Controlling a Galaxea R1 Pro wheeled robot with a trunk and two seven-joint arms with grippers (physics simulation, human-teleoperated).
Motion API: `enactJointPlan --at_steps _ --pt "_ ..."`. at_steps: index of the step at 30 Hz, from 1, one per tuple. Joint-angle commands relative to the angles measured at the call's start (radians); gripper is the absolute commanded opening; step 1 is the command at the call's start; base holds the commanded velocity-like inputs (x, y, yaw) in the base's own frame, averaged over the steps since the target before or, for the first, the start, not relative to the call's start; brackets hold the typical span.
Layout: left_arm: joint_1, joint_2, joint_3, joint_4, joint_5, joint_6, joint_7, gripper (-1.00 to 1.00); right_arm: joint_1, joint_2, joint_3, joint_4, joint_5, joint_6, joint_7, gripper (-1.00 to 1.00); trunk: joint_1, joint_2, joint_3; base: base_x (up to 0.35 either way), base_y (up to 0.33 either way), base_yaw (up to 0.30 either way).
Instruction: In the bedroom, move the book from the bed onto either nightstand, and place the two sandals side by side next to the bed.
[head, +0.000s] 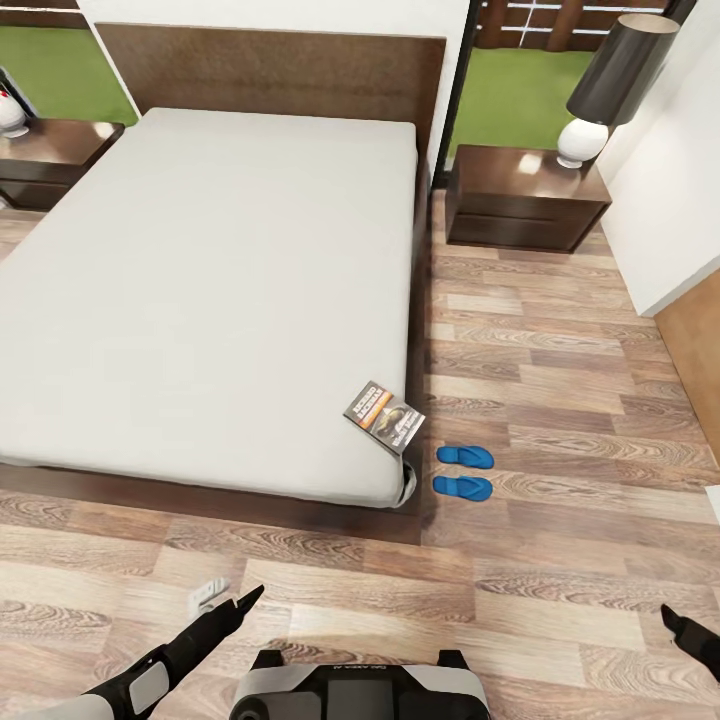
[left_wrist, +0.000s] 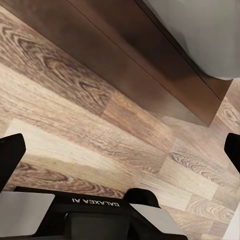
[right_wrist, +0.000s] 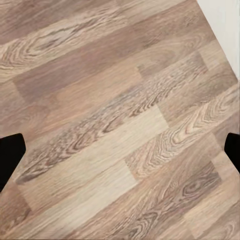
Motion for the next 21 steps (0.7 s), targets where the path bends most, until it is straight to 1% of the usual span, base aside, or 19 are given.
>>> enactJointPlan --at_steps 1,3,6,7,8,9,10,11,12,13,14,15,16,17,19,20,21 --pt "0.000 0.000 -0.008 0.001 0.004 -0.008 -0.002 1.00 -0.001 0.000 -0.010 0.000 -0.010 -0.001 0.005 1.00 0.000 -0.001 -0.001 0.000 0.000 0.000" --pt "0.000 0.000 -0.008 0.001 0.004 -0.008 -0.002 1.00 -0.004 0.001 -0.031 -0.005 -0.010 0.007 0.009 1.00 0.000 -0.001 -0.001 0.000 0.000 0.000" --pt "0.000 0.000 -0.008 0.001 0.004 -0.008 -0.002 1.00 -0.046 0.001 -0.039 -0.009 -0.012 0.084 0.021 1.00 0.000 -0.001 -0.001 0.000 0.000 0.000" --pt "0.000 0.000 -0.008 0.001 0.004 -0.007 -0.002 1.00 -0.074 0.001 -0.041 -0.010 -0.013 0.148 0.043 1.00 0.000 -0.001 -0.001 0.000 0.000 0.000" --pt "0.000 0.000 -0.008 0.001 0.004 -0.007 -0.002 1.00 -0.101 0.001 -0.041 -0.011 -0.015 0.228 0.085 1.00 0.000 -0.001 -0.001 0.000 0.000 0.000" --pt "0.000 0.000 -0.008 0.001 0.004 -0.007 -0.002 1.00 -0.113 0.001 -0.042 -0.011 -0.015 0.270 0.114 1.00 0.000 -0.001 -0.001 0.000 0.000 0.000" --pt "0.000 0.000 -0.008 0.001 0.004 -0.007 -0.002 1.00 -0.130 0.001 -0.042 -0.011 -0.016 0.370 0.187 1.00 0.000 -0.001 -0.001 0.000 0.000 0.000" --pt "0.000 0.000 -0.008 0.001 0.004 -0.007 -0.002 1.00 -0.141 0.000 -0.043 -0.011 -0.017 0.453 0.246 1.00 0.000 -0.001 -0.001 0.000 0.000 0.000" --pt "0.000 0.000 -0.008 0.000 0.004 -0.007 -0.002 1.00 -0.145 0.001 -0.043 -0.012 -0.017 0.488 0.268 1.00 0.000 -0.001 -0.001 0.000 0.000 0.000" --pt "0.000 0.000 -0.008 0.000 0.004 -0.007 -0.002 1.00 -0.159 0.001 -0.043 -0.019 -0.018 0.545 0.302 1.00 0.000 -0.001 -0.001 0.000 0.000 0.000" --pt "0.000 -0.001 -0.008 0.000 0.004 -0.007 -0.002 1.00 -0.185 0.001 -0.043 -0.034 -0.019 0.582 0.323 1.00 0.000 -0.001 -0.001 0.000 0.000 0.000" --pt "0.000 -0.004 -0.008 0.000 0.004 -0.007 -0.002 1.00 -0.221 0.001 -0.043 -0.050 -0.020 0.607 0.337 1.00 0.000 -0.001 -0.001 0.000 0.000 0.000" --pt "0.000 -0.006 -0.008 -0.001 0.004 -0.007 -0.002 1.00 -0.273 0.001 -0.043 -0.064 -0.021 0.633 0.350 1.00 0.000 -0.001 -0.001 0.000 0.000 0.000" --pt "0.000 -0.006 -0.008 0.000 0.004 -0.007 -0.002 1.00 -0.287 0.001 -0.043 -0.067 -0.021 0.642 0.352 1.00 0.000 -0.001 -0.001 0.000 0.000 0.000" --pt "0.000 -0.007 -0.008 -0.001 0.004 -0.007 -0.002 1.00 -0.334 0.002 -0.043 -0.081 -0.024 0.690 0.360 1.00 0.000 -0.001 -0.001 0.000 0.000 0.000" --pt "0.000 -0.007 -0.008 -0.001 0.004 -0.007 -0.002 1.00 -0.349 0.002 -0.043 -0.089 -0.033 0.730 0.363 1.00 0.000 -0.001 -0.001 0.000 0.000 0.000" --pt "0.000 -0.007 -0.008 -0.001 0.004 -0.007 -0.002 1.00 -0.359 0.002 -0.043 -0.099 -0.054 0.775 0.365 1.00 0.000 -0.001 -0.001 0.000 0.000 0.000"
